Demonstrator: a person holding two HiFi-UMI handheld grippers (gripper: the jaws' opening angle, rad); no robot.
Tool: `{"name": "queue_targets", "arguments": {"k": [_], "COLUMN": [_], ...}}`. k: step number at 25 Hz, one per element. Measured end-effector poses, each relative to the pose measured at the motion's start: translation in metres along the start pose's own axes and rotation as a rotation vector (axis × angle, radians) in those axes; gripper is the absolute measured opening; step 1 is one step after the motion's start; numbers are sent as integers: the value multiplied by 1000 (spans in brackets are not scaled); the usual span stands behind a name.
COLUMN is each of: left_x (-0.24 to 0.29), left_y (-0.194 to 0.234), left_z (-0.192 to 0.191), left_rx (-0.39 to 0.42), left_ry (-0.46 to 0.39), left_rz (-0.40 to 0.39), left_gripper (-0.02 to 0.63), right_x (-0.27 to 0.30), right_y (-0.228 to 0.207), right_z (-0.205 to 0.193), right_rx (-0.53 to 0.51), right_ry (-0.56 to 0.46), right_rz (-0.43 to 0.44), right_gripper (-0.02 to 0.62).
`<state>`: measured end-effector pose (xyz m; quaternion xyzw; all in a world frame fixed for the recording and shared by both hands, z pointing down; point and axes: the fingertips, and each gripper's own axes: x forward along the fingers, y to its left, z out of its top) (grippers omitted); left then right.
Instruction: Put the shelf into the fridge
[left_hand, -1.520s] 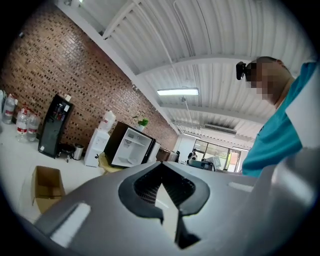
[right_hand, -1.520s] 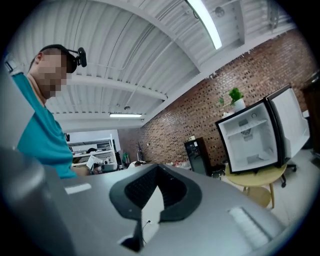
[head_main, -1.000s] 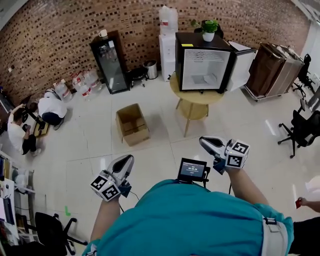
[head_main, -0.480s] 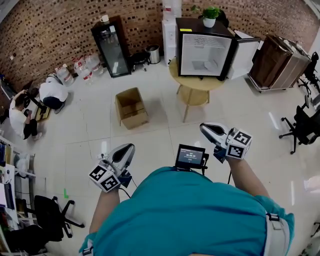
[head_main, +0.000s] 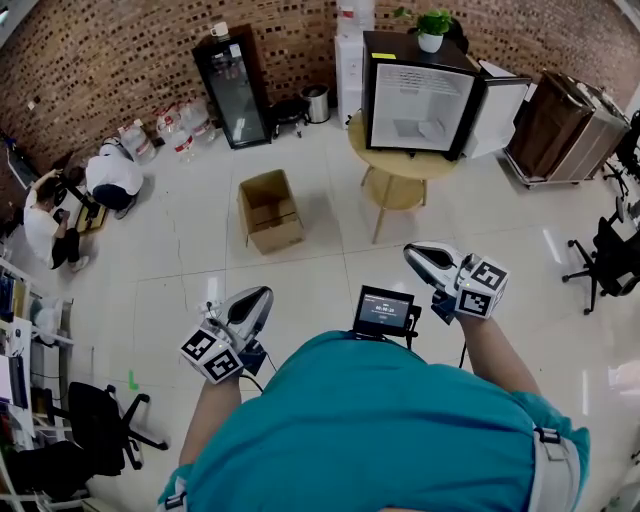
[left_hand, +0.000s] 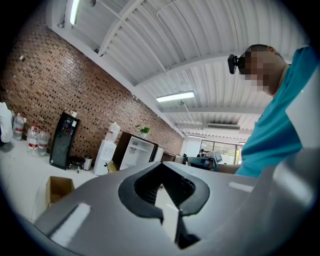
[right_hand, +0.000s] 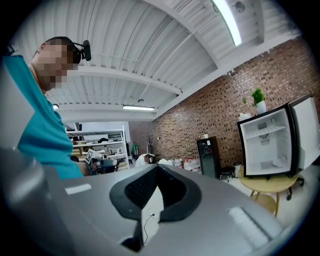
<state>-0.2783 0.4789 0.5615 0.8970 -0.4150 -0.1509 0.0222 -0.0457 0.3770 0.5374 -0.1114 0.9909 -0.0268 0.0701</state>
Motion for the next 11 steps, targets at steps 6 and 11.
{"name": "queue_targets", "arguments": {"k": [6,11], "left_x": [-3,-10], "left_y": [-4,4], "left_z": [-2,-1], "left_rx": [-6,-16], "left_ry": [4,-2], "left_rz": [2,7], "left_gripper": [3,5], "right_x": [-2,6], "right_y": [5,7], "right_z": [0,-1], "right_rx": [-1,-8], "right_ry": [3,11], "right_rz": [2,6], "right_gripper": [0,0]}}
